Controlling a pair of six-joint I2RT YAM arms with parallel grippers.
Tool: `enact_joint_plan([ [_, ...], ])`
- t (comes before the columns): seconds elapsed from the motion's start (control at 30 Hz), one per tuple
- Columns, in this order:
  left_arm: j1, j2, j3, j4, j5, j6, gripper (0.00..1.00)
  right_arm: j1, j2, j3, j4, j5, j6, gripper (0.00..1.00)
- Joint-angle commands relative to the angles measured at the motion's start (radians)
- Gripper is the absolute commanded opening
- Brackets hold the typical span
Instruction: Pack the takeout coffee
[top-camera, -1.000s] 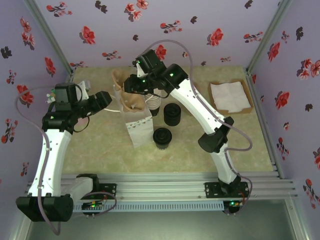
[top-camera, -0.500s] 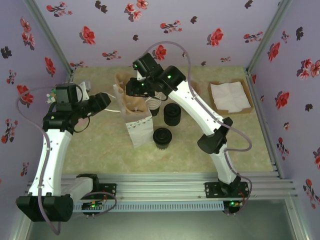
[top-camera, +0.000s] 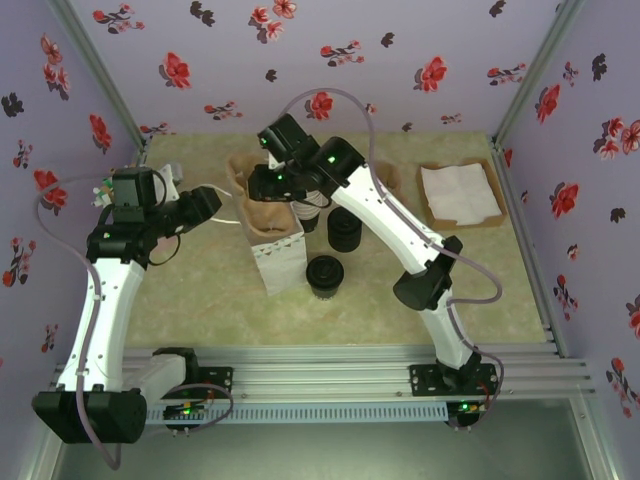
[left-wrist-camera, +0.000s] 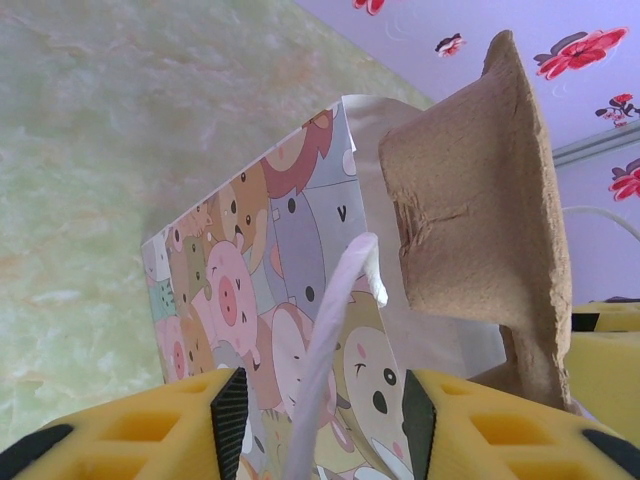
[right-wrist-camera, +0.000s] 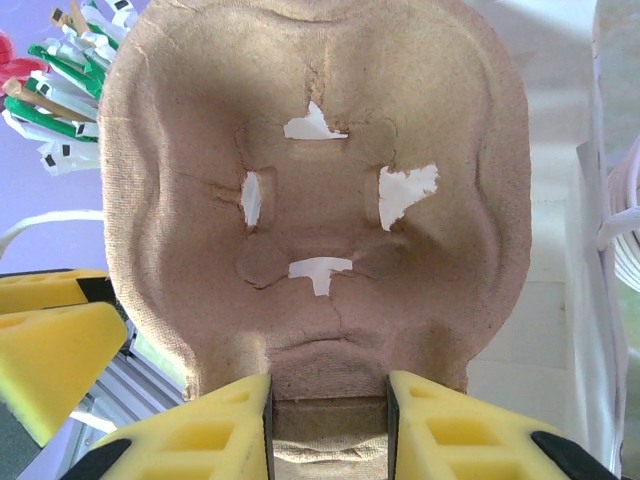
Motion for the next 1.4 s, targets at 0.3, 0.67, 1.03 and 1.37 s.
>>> enact_joint_plan([
  [0.3,0.009,-0.014,-0.024,0.020,0.020,-0.001,0.44,0.010,-0.017,-0.047,-0.002,0.054,-0.027,0.30],
  [0.67,0.009,-0.014,-0.026,0.023,0.027,-0.004,0.42,0.000,-0.007,-0.051,0.001,0.094,-0.021,0.30],
  [1.03,0.009,-0.015,-0.031,0.026,0.030,-0.006,0.41,0.000,0.025,-0.055,0.007,0.077,-0.015,0.29],
  [1.37,0.009,-0.008,-0.036,0.033,0.030,-0.006,0.41,0.021,0.018,-0.095,0.011,0.094,-0.018,0.29],
])
